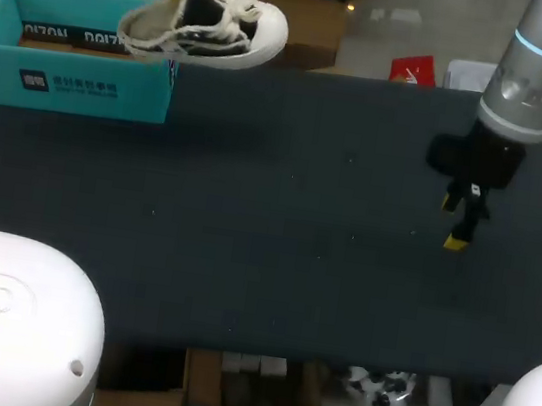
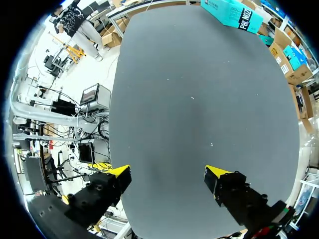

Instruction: Open the shoe tongue, take the insole out of the shoe, put the insole back into the shoe, and pack the shoe into the shoebox

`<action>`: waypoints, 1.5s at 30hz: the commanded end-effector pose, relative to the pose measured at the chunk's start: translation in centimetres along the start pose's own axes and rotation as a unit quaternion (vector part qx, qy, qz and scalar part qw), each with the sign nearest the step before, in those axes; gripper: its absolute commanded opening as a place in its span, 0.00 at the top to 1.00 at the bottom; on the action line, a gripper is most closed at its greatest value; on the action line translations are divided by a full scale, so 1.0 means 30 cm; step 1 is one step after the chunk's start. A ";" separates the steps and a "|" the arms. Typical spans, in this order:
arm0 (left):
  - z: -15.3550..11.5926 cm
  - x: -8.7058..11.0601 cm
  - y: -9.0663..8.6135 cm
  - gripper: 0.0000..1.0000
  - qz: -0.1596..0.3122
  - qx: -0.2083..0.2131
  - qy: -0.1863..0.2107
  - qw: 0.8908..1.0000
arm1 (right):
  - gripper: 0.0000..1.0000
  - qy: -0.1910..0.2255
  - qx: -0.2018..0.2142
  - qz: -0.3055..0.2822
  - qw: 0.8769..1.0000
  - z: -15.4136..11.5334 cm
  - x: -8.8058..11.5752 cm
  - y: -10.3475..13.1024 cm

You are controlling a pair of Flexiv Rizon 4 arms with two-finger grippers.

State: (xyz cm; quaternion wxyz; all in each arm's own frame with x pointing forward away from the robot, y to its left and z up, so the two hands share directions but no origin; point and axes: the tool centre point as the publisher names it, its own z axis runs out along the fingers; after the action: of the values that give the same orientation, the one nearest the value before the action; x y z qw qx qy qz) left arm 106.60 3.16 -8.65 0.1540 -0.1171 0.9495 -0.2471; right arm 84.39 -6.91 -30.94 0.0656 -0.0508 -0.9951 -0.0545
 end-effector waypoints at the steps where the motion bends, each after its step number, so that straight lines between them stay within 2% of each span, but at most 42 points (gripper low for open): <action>1: -0.071 -0.098 0.057 1.00 0.019 -0.009 0.033 0.999 | 0.00 0.000 0.000 0.000 1.000 -0.001 0.003 -0.002; 8: -0.095 -0.298 0.270 1.00 0.022 -0.012 0.035 0.999 | 0.00 0.000 0.000 0.000 1.000 -0.001 0.003 -0.002; 15: -0.104 -0.514 0.462 1.00 -0.006 -0.011 0.050 0.999 | 0.00 0.000 0.000 0.000 1.000 -0.001 0.003 -0.002; 20: -0.080 -0.594 0.562 1.00 -0.010 -0.018 0.059 0.998 | 0.00 0.000 0.000 0.000 1.000 -0.001 0.003 -0.002; 27: -0.025 -0.665 0.677 1.00 -0.015 -0.035 0.066 0.997 | 0.00 0.000 0.000 0.000 1.000 -0.001 0.003 -0.002; 32: 0.033 -0.697 0.746 1.00 -0.019 -0.042 0.088 0.995 | 0.00 0.000 0.000 0.000 1.000 -0.001 0.003 -0.002; 38: 0.117 -0.706 0.818 1.00 -0.020 -0.059 0.108 0.992 | 0.00 0.000 0.000 0.000 1.000 -0.001 0.003 -0.002; 45: 0.221 -0.670 0.890 1.00 -0.013 -0.081 0.127 0.988 | 0.00 0.000 0.000 0.000 1.000 -0.001 0.003 -0.002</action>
State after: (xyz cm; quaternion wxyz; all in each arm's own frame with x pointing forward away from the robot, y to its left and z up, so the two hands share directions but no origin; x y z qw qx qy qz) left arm 122.50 28.79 -21.81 0.0882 -0.1224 0.9737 -0.1705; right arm 84.39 -6.91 -30.96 0.0654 -0.0508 -0.9951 -0.0545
